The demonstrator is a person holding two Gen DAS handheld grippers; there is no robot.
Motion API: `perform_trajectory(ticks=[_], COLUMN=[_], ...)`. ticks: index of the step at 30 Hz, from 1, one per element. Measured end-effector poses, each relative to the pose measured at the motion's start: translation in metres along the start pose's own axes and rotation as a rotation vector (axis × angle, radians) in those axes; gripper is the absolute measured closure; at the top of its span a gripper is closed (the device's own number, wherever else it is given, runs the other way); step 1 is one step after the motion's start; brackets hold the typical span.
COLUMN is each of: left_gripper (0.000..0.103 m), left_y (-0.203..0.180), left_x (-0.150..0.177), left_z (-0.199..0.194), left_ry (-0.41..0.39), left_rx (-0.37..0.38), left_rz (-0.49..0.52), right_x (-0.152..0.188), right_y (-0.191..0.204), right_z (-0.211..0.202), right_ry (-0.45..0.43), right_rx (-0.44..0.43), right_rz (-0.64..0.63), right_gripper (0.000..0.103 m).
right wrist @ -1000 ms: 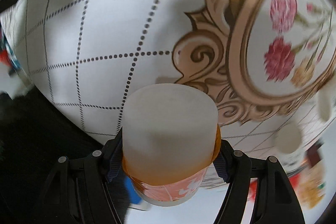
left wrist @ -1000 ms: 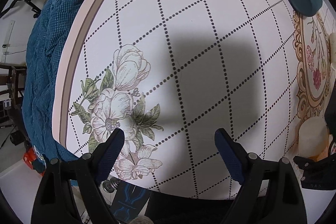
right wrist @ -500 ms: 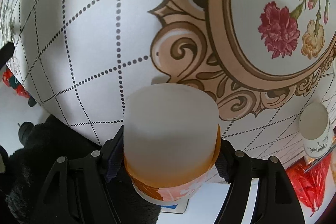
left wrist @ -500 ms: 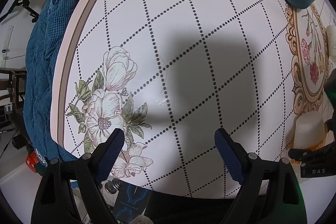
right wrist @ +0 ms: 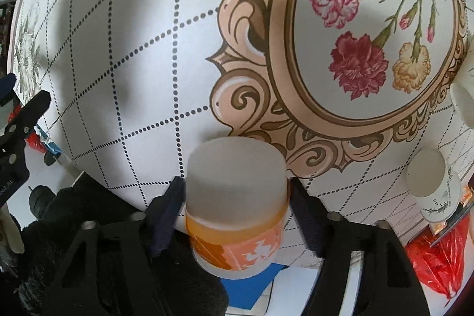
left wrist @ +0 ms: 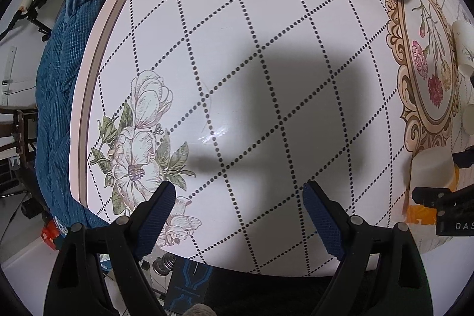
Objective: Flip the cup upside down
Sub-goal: 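Lower the inverted cup onto the floral tray and open the right tool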
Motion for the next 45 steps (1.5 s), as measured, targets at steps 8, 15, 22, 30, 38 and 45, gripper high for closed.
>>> perform_trajectory(ticks=[8,15,22,30,38,45], left_gripper=[0.015,0.015,0.015,0.015,0.015,0.001], left_y=[-0.009,-0.023,-0.030,-0.040,-0.046,-0.043], left_x=[-0.008,-0.020,-0.033,-0.027,-0.019,0.006], left_z=[-0.010,-0.023,-0.031,-0.040,-0.060,-0.099], left_ry=[-0.001,-0.015,-0.031,-0.071,-0.158,-0.265], left_rx=[0.011,0.026,0.006,-0.008,-0.015,0.018], left_rz=[0.006,0.020,0.033,0.080,0.135,0.142], right_x=[0.023,0.054,0.076,0.084,0.089,0.138], right_y=[-0.009,-0.023,-0.012,-0.009,-0.010,-0.005], right_z=[-0.039,-0.079,-0.106,-0.088,-0.075,-0.077], right_ry=[-0.232,-0.574,-0.962,-1.047,-0.978,-0.948], right_rx=[-0.016,-0.004,0.027,0.020,0.009,0.051], right_rz=[0.003,0.035,0.106,0.118,0.160,0.226], right_gripper=[0.032,0.032,0.032,0.032,0.020,0.008])
Point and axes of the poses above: each gripper's, at about its wrist camera, not at the fingertips, and z roughly the way its jaws point, y to its left, x to its underside, the point moved 1 cm from there along z, roughly the way its jaws point, and after that the axes turned 14 degrees about -x, right-handed, at the moved point
